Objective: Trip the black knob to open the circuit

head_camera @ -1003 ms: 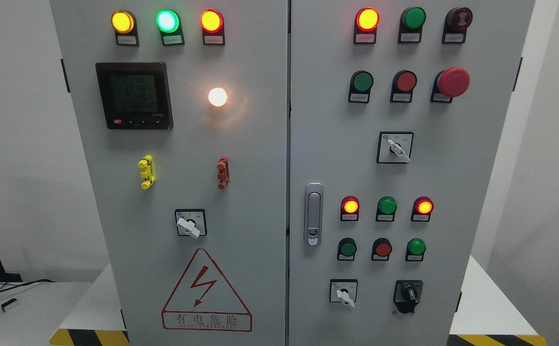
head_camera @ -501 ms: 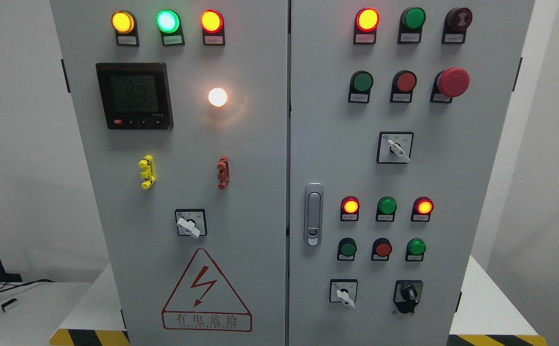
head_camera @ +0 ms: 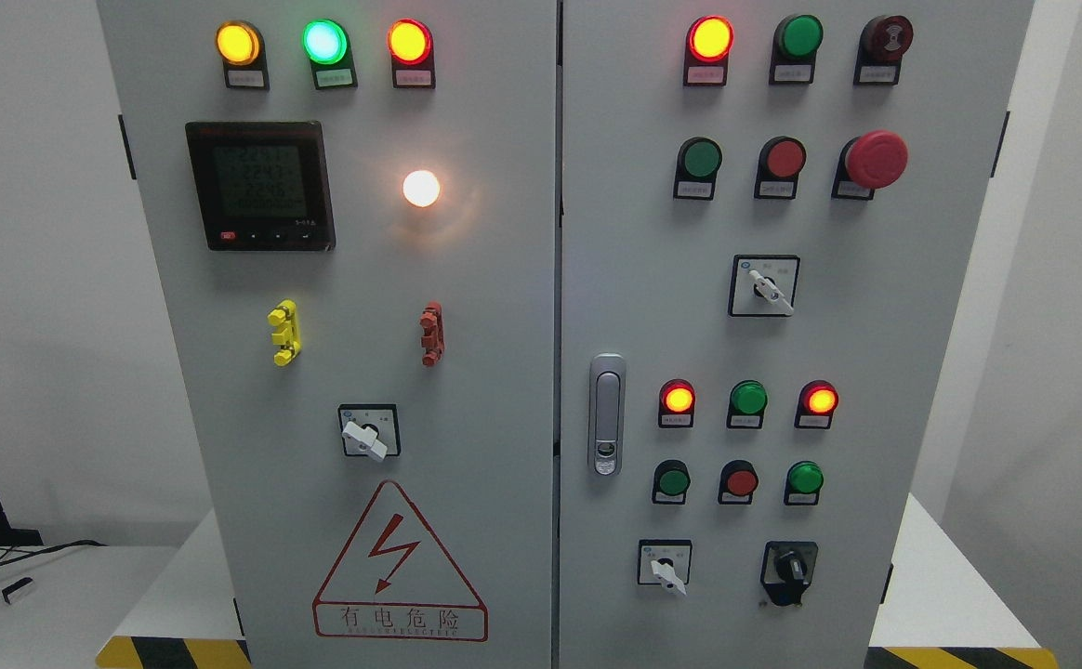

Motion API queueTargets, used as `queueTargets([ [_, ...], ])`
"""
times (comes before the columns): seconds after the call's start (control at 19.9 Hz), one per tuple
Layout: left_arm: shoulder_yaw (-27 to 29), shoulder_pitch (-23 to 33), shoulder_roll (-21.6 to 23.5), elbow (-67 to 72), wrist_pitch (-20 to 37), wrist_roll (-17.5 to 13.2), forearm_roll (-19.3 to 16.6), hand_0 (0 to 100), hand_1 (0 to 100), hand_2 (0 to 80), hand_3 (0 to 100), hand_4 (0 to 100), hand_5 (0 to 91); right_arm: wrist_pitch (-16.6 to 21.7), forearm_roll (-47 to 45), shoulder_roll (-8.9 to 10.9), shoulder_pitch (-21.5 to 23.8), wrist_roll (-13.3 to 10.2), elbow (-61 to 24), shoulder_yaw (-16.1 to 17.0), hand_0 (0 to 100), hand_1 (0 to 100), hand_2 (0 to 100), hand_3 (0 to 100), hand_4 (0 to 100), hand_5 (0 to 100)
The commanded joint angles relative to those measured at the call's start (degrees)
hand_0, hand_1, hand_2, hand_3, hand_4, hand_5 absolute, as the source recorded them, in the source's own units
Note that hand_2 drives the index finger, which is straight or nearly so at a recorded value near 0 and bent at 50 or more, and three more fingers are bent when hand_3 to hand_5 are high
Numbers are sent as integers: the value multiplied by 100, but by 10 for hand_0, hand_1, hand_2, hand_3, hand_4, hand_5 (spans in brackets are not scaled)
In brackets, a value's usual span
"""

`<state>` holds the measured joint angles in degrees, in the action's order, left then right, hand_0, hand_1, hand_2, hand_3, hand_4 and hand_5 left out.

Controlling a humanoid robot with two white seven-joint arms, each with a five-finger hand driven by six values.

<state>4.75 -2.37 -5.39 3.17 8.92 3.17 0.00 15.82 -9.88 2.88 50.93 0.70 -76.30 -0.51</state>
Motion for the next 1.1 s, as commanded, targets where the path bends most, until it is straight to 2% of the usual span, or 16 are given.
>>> queueTargets([
  [0.0, 0, 0, 3, 0, 5, -1, -176, 120, 389, 0, 0, 0, 0, 237, -5, 301, 602, -79, -2934, 394, 65, 304, 208, 411, 384, 292],
  [0.25, 0, 0, -6, 0, 5, -1, -176, 120, 389, 0, 0, 0, 0, 237, -23, 310, 602, -79, -3251, 710, 82, 326, 229, 438, 414, 316],
  [0.65, 0, 0, 3, 0, 5, -1, -176, 120, 389, 0, 0, 0, 0, 211, -23, 423, 479, -79, -3699, 772, 101, 326, 235, 446, 417, 326],
  [0.8, 0, 0, 3, 0, 5, -1, -176, 120, 389, 0, 0, 0, 0, 185, -31, 643, 173, -263, -3839, 886, 106, 324, 231, 438, 408, 326],
  [0.95, 0, 0, 3, 0, 5, -1, -176, 120, 389, 0, 0, 0, 0, 89, -31, 652, -223, -264, -3910, 1071, 109, 323, 231, 437, 404, 325],
  [1.05, 0, 0, -6, 0, 5, -1, -176, 120, 389, 0, 0, 0, 0, -218, -31, 644, -609, -264, -3910, 1080, 109, 324, 236, 440, 406, 332],
])
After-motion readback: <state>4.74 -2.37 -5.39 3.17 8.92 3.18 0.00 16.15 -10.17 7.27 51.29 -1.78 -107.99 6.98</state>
